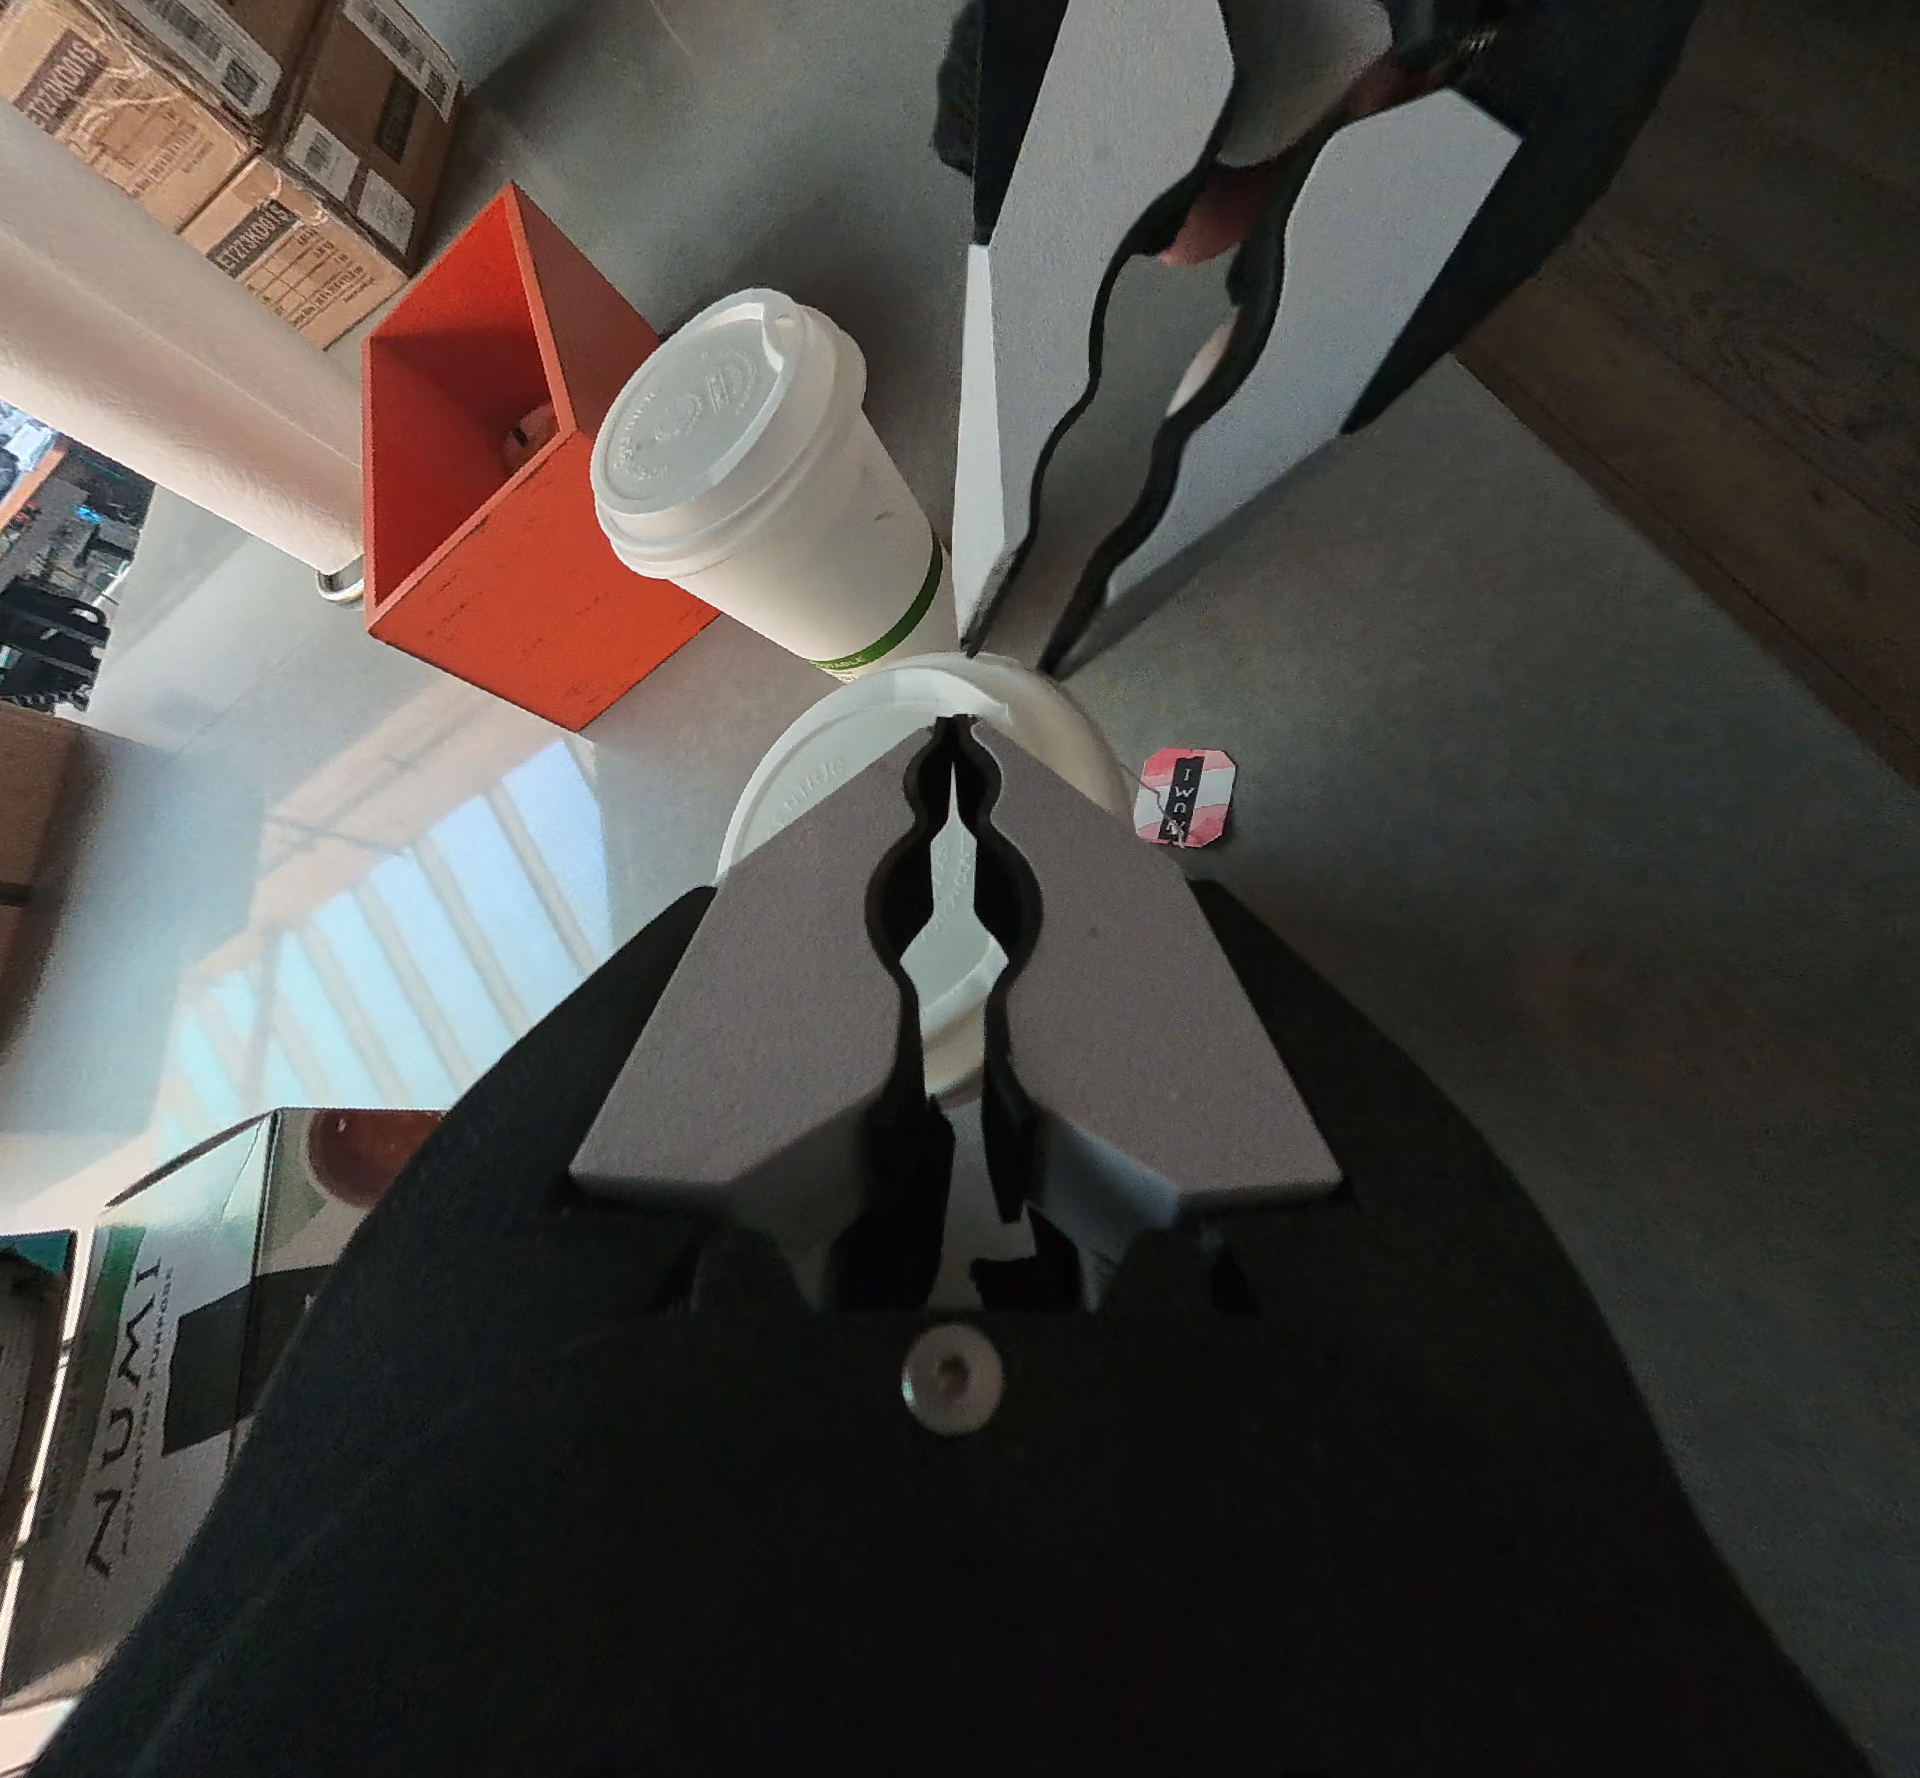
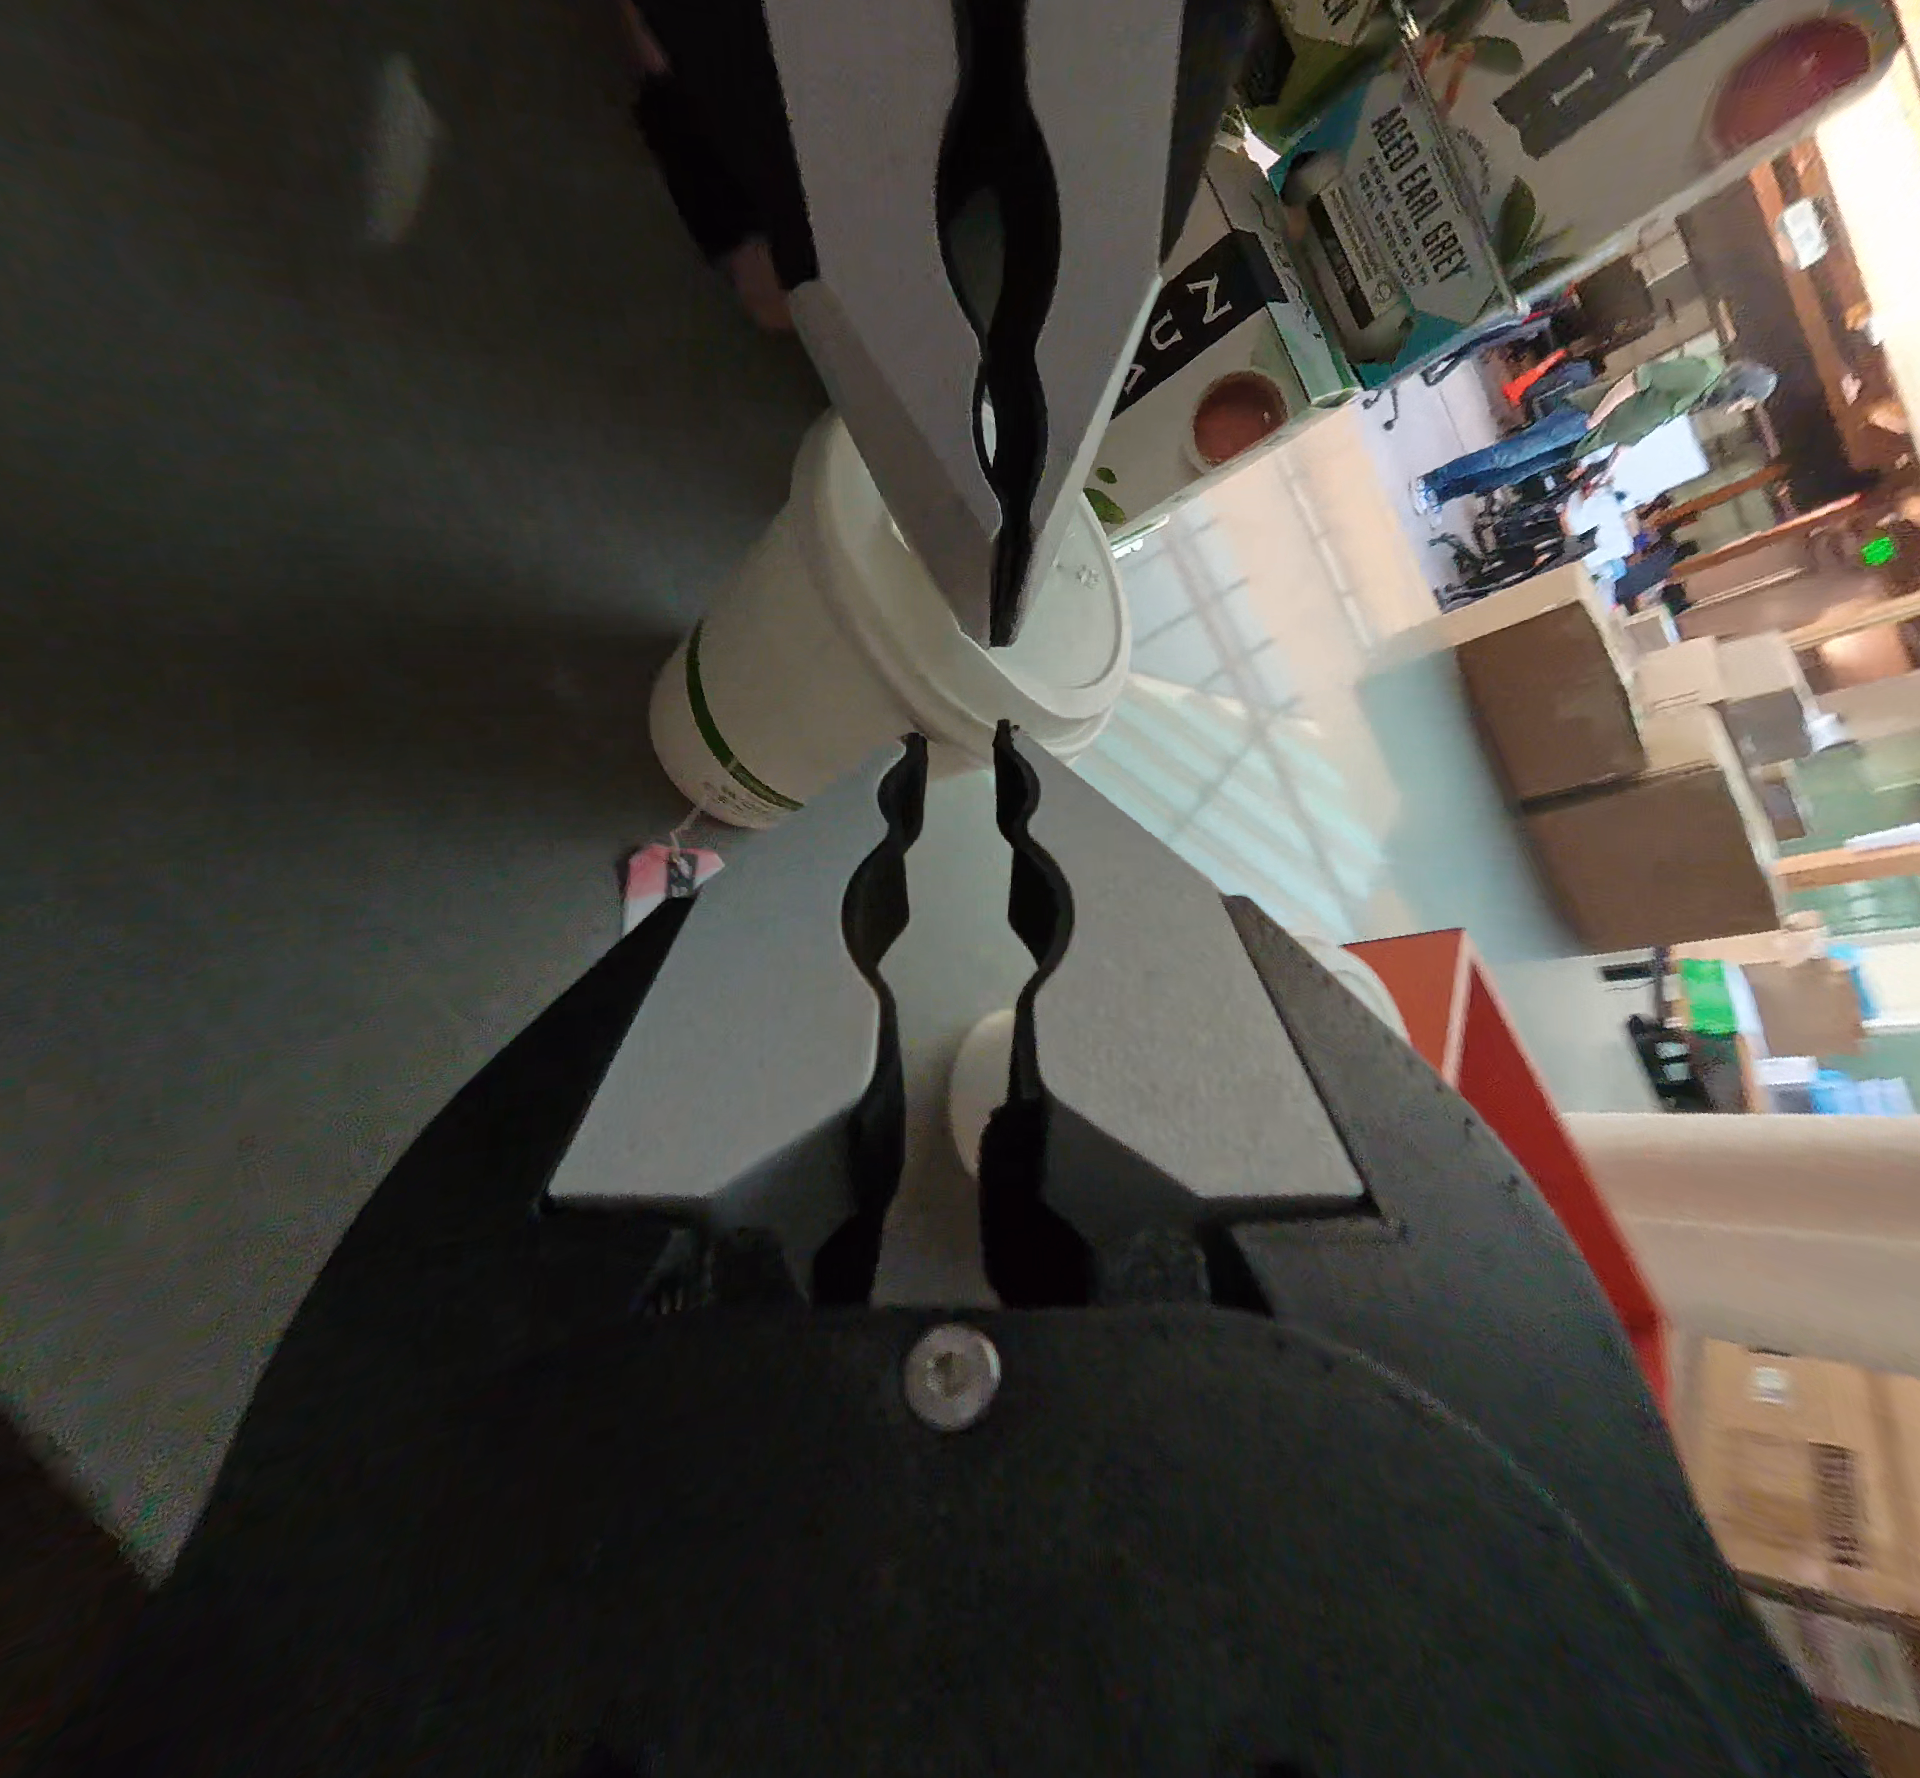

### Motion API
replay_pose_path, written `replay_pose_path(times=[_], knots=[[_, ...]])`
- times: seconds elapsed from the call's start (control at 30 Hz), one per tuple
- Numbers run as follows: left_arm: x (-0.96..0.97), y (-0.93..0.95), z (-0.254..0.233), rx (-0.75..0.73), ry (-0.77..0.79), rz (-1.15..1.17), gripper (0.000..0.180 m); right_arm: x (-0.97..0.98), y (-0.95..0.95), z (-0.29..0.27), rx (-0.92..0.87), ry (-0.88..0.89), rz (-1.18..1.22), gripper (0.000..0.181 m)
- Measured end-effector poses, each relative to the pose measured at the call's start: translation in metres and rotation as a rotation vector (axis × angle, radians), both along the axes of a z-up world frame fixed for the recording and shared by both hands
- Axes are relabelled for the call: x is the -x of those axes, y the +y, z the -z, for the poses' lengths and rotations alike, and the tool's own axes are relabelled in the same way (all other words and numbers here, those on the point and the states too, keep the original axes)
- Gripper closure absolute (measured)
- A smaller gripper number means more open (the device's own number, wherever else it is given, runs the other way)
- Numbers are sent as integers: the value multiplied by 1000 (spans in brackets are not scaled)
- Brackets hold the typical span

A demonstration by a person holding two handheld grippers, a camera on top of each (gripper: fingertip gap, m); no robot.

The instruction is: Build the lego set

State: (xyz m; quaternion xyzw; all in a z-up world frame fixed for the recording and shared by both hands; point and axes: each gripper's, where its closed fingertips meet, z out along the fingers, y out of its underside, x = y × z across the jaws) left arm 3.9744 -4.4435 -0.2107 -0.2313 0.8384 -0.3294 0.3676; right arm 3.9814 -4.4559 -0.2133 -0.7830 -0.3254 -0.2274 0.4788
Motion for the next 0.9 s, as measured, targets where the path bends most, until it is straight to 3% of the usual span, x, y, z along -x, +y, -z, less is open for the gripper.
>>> replay_pose_path(times=[0.2,0.47,0.9], knots=[[1,0,1,3,12,15,180,2,1,-1,65,-262,-85,173],[2,0,1,25,43,20,180,3,2,3,115,-304,-130,174],[-1,5,2,58,30,-3,180,9,3,5,3,-432,-104,178]])
